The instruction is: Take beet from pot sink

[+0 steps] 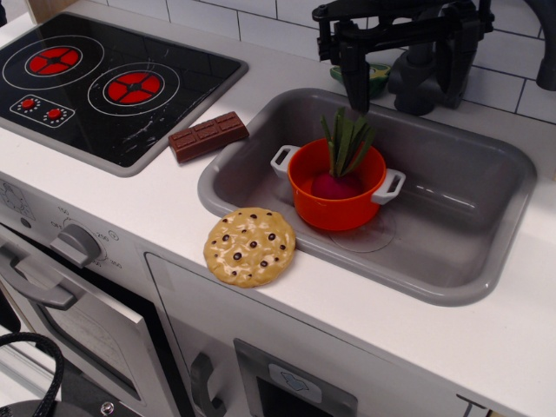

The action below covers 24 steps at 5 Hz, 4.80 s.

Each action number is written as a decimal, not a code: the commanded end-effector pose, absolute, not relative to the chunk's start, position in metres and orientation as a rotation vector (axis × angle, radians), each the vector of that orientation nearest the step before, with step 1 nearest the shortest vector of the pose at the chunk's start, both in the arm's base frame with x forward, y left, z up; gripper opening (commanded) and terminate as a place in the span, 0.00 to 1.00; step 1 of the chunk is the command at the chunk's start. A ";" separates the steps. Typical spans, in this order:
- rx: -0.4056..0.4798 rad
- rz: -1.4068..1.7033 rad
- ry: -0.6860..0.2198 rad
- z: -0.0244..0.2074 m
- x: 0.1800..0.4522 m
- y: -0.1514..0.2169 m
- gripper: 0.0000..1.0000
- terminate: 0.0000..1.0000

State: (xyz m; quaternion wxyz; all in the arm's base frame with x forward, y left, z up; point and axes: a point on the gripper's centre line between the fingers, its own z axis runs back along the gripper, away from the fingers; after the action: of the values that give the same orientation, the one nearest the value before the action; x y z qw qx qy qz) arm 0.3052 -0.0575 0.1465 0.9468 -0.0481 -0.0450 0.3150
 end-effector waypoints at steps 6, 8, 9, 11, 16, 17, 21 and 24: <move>0.012 0.556 -0.332 0.077 0.362 0.007 1.00 0.00; 0.111 0.610 -0.354 0.058 0.370 0.017 1.00 0.00; 0.105 0.614 -0.362 0.060 0.372 0.018 0.00 0.00; 0.121 0.646 -0.434 0.068 0.378 0.020 0.00 0.00; -0.045 0.626 -0.360 0.161 0.339 -0.020 0.00 0.00; -0.030 0.586 -0.361 0.136 0.331 -0.046 0.00 0.00; -0.014 0.605 -0.364 0.077 0.336 -0.093 0.00 0.00; 0.012 0.615 -0.339 0.098 0.345 -0.095 1.00 0.00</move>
State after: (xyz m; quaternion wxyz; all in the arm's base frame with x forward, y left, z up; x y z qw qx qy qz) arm 0.3356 -0.0991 0.0688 0.9440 0.0278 -0.1320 0.3011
